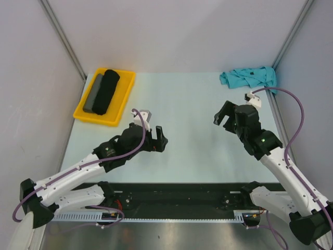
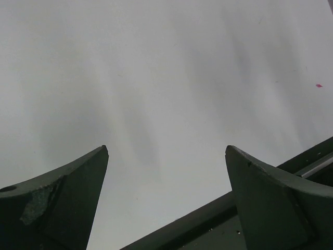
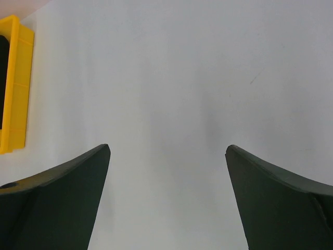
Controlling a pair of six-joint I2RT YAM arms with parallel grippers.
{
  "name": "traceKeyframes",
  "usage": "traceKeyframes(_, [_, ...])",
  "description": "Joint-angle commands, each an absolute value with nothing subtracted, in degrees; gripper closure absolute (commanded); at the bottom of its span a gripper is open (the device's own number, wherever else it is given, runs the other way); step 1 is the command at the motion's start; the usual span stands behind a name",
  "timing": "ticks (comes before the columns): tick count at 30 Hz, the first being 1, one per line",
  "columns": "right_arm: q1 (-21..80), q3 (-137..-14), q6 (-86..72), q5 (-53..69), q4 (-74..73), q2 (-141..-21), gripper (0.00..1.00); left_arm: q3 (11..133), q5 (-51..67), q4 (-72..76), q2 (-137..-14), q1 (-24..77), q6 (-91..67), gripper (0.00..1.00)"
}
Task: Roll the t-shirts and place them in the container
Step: Move the T-shirt to the center of the board.
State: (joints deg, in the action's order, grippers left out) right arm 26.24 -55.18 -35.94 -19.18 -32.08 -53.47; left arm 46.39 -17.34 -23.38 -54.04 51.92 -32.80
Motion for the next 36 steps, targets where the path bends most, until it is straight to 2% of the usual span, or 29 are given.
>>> traceKeyframes(1, [25.4, -55.5, -33.8, -20.7, -27.6, -54.3, 0.0, 51.0, -15.8, -25.6, -55.3, 50.9, -33.8, 0.0])
traceKeyframes(5, [20.0, -55.5, -32.3, -16.7, -20.6, -58.9, 0.0, 49.3, -10.7, -23.8, -54.4, 50.1, -32.5, 0.0])
traceKeyframes(9, [10.4, -55.7, -32.8, -10.6, -10.0, -66.6, 0.01, 47.1, -2.7, -21.4, -53.7, 43.7, -34.2, 0.0])
traceKeyframes(14, [-2.9, -57.9, -36.5, -5.7, 4.6, -79.8, 0.07, 46.1, 1.6, -20.5, -52.2, 41.0, -34.5, 0.0])
traceKeyframes(24, [-10.8, -70.2, -40.2, -8.0, 22.6, -104.5, 0.15, 48.7, 4.1, -21.8, -53.3, 37.8, -33.6, 0.0])
traceKeyframes(30, [-13.1, -90.1, -42.2, -7.0, 18.5, -125.2, 0.23, 50.6, 4.3, -22.4, -55.8, 36.0, -32.7, 0.0])
traceKeyframes(36, [-14.4, -118.3, -39.6, -6.9, 9.0, -143.7, 0.22, 51.9, 3.8, -23.0, -57.5, 33.8, -31.3, 0.0])
